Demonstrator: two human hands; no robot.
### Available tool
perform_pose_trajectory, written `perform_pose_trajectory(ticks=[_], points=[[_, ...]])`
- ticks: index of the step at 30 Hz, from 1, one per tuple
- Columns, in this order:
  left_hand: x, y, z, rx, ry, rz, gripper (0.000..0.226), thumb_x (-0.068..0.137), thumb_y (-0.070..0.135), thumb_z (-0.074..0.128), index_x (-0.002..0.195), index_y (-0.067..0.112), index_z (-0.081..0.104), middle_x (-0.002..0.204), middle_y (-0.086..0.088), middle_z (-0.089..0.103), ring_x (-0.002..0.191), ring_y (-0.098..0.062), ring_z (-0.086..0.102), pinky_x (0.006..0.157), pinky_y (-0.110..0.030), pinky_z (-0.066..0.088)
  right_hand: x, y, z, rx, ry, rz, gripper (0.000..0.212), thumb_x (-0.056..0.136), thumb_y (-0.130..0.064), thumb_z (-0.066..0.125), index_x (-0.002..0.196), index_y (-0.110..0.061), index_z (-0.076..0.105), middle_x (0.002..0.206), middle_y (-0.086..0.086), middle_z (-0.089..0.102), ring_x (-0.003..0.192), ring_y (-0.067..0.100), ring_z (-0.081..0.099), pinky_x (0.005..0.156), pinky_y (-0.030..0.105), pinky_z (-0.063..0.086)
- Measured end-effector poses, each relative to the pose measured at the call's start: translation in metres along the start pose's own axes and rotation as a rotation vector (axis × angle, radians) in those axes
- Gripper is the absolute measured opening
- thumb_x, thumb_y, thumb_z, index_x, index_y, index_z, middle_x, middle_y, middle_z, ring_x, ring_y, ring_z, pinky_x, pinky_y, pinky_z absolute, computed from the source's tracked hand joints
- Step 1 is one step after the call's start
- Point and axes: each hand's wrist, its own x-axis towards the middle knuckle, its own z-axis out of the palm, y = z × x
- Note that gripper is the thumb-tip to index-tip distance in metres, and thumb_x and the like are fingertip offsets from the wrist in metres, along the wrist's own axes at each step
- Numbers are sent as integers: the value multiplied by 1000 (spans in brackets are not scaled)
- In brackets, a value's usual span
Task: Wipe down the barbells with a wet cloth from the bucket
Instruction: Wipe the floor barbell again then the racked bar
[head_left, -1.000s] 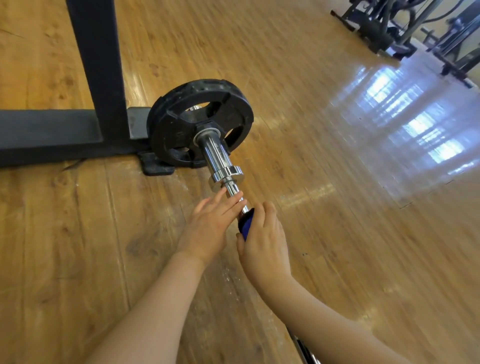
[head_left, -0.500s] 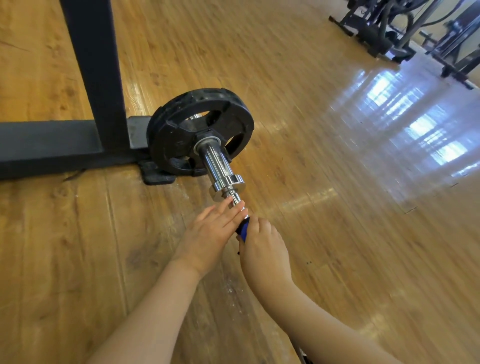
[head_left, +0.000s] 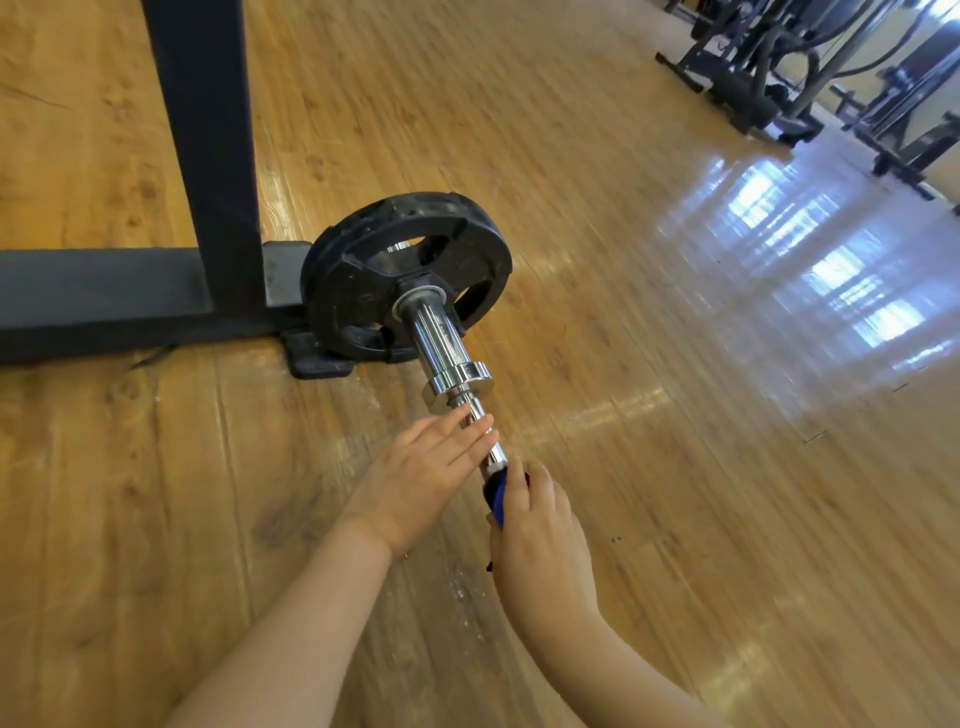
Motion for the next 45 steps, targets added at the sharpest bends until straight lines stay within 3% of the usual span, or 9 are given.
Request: perform_pose_trajectory(ticks=[3, 9, 16, 21, 28, 35, 40, 43, 45], points=[[-1, 3, 1, -18, -25, -41, 80, 49, -5, 82, 125, 11, 62, 131, -4, 59, 121, -24, 55, 94, -39, 49, -8, 1, 0, 86, -44, 68, 78, 52, -15, 87, 123, -10, 54, 98, 9, 58, 75, 24, 61, 42, 25, 49], [-2, 6, 3, -71, 3, -82, 81, 47, -9, 79, 124, 10, 62, 131, -3, 59, 121, -25, 56, 91, -40, 51, 16, -5, -12, 180, -128, 53, 48, 95, -23, 47, 140, -15, 29, 118, -1, 46, 107, 16, 44, 78, 26, 42], [-3, 5, 8, -62, 71, -44, 55, 71, -4, 50, 123, 10, 63, 131, -4, 59, 120, -25, 57, 90, -39, 53, 28, -7, -9, 181, -141, 86, 28, 89, -8, 46, 116, -12, 42, 108, 2, 49, 98, 17, 46, 69, 22, 30], [-4, 3, 5, -56, 12, -64, 81, 48, -12, 78, 125, 10, 61, 131, -5, 58, 120, -26, 56, 90, -43, 51, 5, -2, -10, 176, -86, 74, 29, 82, -6, 58, 109, -11, 49, 93, -2, 48, 81, 13, 39, 65, 23, 31], [-1, 9, 18, -134, 35, -130, 79, 55, -8, 81, 128, 7, 56, 134, -5, 56, 123, -27, 53, 97, -40, 48, 42, -17, -15, 249, -138, 61, 47, 86, -13, 51, 131, -9, 37, 117, 2, 49, 108, 20, 44, 80, 24, 37], [-4, 1, 21, -76, 38, -36, 82, 57, -9, 79, 131, 12, 50, 135, -4, 56, 124, -27, 53, 102, -36, 34, 20, -6, -11, 151, -207, 53, 56, 88, -9, 53, 139, -8, 30, 118, 5, 49, 104, 19, 47, 73, 21, 33], [9, -13, 14, 85, 54, 114, 47, 81, 3, 49, 127, 12, 45, 128, -5, 60, 126, -26, 49, 106, -38, 35, 4, 1, -4, 158, -140, 90, 73, 50, -4, 84, 117, 3, 57, 86, 7, 62, 74, 21, 63, 59, 23, 49], [38, -13, 7, 152, -32, 227, 48, 83, 8, 33, 121, 13, 62, 125, -3, 63, 124, -23, 52, 106, -37, 34, 6, -2, -13, 205, -191, 74, 75, 75, -12, 72, 140, -1, 36, 116, 7, 55, 105, 21, 55, 85, 24, 45], [53, -9, 5, 199, -105, 322, 33, 79, 9, 57, 108, 15, 71, 118, -2, 67, 121, -22, 56, 104, -37, 39, 5, -1, -16, 264, -204, 65, 72, 89, -20, 58, 149, -13, 18, 131, 0, 44, 120, 13, 41, 96, 19, 33]])
